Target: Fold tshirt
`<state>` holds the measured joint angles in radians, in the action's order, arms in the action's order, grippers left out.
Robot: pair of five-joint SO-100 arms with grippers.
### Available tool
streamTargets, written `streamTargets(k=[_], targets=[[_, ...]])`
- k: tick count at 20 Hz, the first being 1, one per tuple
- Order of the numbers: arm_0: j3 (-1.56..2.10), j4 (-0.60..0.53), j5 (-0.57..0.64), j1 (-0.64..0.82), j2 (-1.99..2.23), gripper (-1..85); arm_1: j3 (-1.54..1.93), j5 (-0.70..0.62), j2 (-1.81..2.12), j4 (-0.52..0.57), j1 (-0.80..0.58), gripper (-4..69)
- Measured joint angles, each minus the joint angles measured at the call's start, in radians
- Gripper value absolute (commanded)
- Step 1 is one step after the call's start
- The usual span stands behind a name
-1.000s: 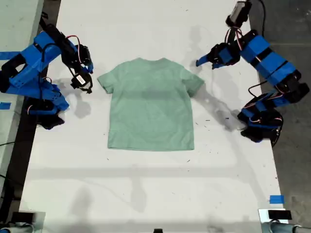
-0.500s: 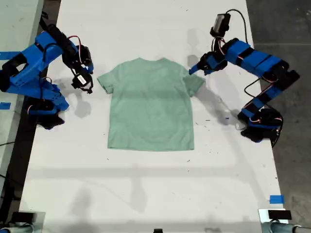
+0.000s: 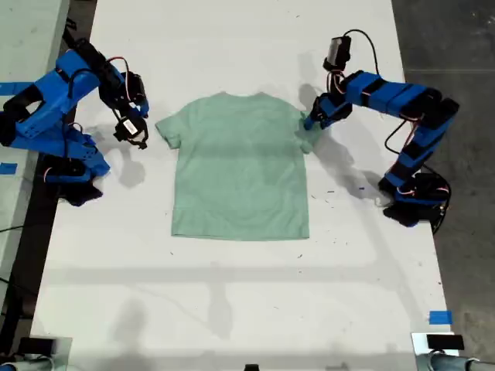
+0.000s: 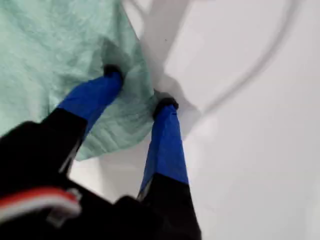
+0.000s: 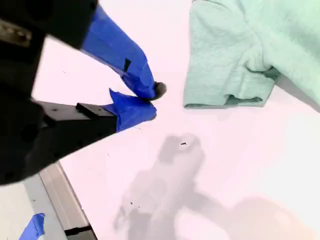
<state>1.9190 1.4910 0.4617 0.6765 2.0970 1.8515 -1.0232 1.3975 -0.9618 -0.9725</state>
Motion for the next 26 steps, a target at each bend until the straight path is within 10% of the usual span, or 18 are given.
streamTargets(k=[8, 17, 26], targets=[[0.0, 0.0, 0.0, -0.006, 0.014, 0.0, -0.06, -0.011, -0.032, -0.052, 0.006, -2.1], [0.011, 0.0, 0.0, -0.006, 0.048, 0.0, -0.428, 0.031, 0.055, -0.52, 0.006, -2.1], [0.014, -0.003, -0.003, -0.015, 0.048, 0.0, -0.772, 0.354, -0.176, -0.344, 0.334, -2.1]])
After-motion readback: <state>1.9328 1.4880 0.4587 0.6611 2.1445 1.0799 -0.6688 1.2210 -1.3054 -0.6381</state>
